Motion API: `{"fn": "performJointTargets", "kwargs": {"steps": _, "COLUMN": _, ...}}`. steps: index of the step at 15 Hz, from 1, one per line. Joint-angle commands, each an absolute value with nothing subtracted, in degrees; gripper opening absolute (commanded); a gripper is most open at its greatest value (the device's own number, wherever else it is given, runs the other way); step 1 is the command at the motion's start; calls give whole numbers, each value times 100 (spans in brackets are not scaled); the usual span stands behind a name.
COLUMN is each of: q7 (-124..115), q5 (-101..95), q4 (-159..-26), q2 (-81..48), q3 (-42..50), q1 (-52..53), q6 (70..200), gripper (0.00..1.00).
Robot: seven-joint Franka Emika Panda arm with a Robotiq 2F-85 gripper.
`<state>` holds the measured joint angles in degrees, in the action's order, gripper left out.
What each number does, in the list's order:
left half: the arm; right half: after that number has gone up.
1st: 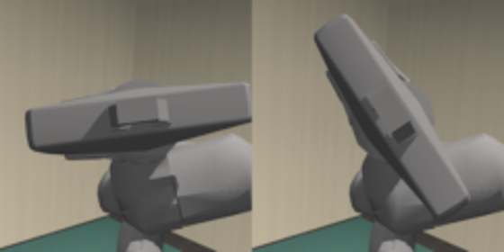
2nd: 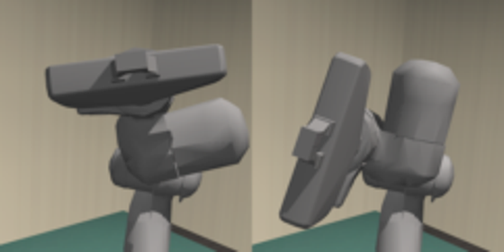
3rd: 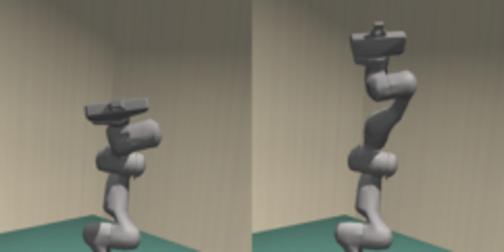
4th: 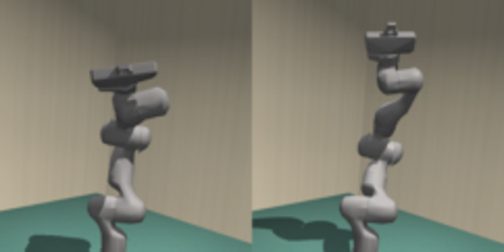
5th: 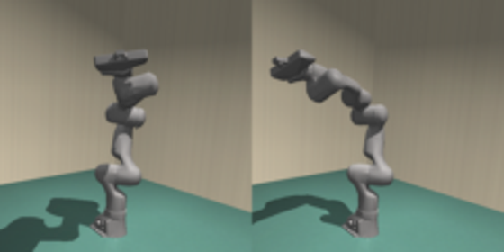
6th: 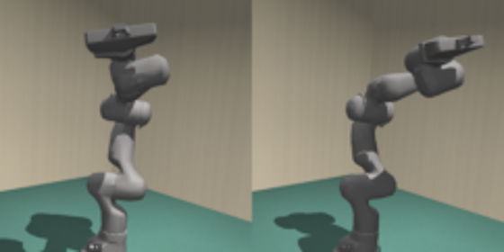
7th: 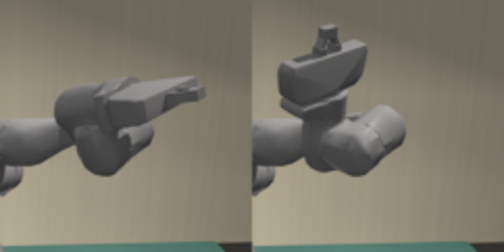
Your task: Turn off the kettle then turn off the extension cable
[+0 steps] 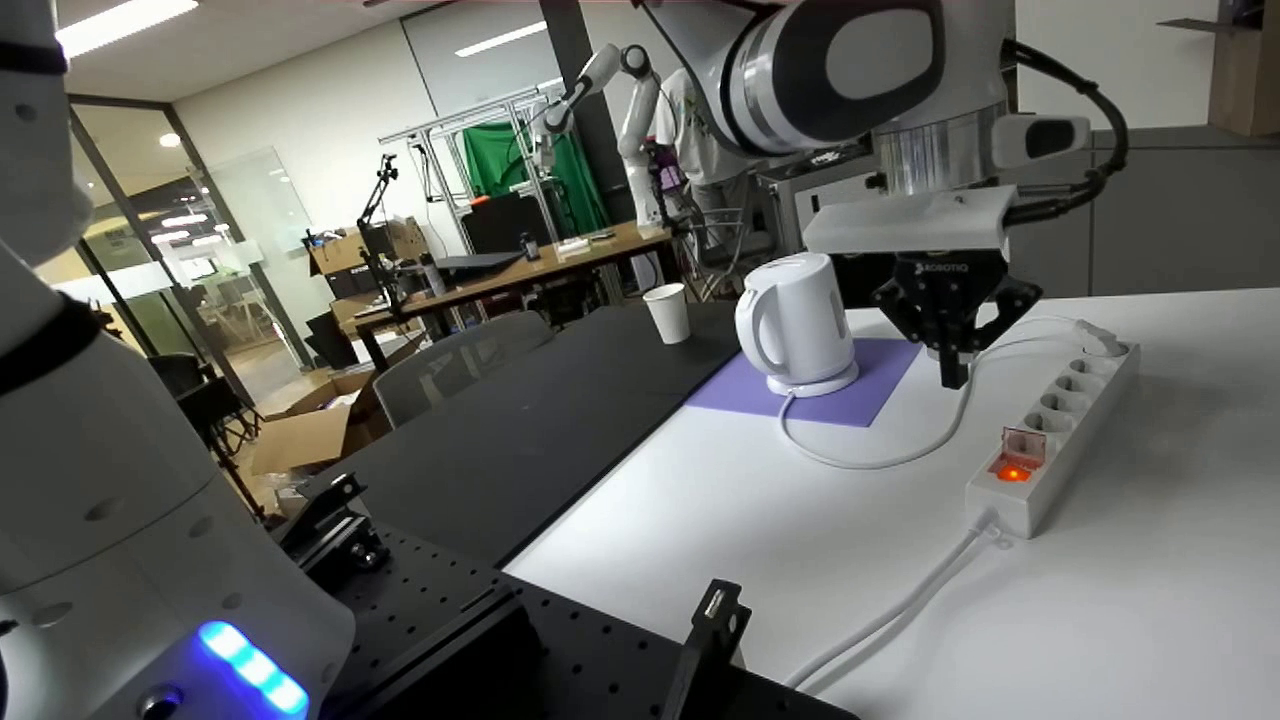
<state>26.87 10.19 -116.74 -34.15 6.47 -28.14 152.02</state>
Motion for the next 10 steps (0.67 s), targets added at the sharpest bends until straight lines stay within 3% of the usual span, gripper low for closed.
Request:
{"fn": "performJointTargets", "kwargs": {"steps": 1, "q7": 2404, "q5": 1027, "q4": -11117, "q2": -4063, "q3": 615, "q1": -3008, "q6": 15168, "gripper": 0}}
{"fn": "performJointTargets", "kwargs": {"steps": 10, "q7": 1945, "q5": 947, "q4": -10511, "q2": -4766, "q3": 669, "q1": -3084, "q6": 15086, "gripper": 0}}
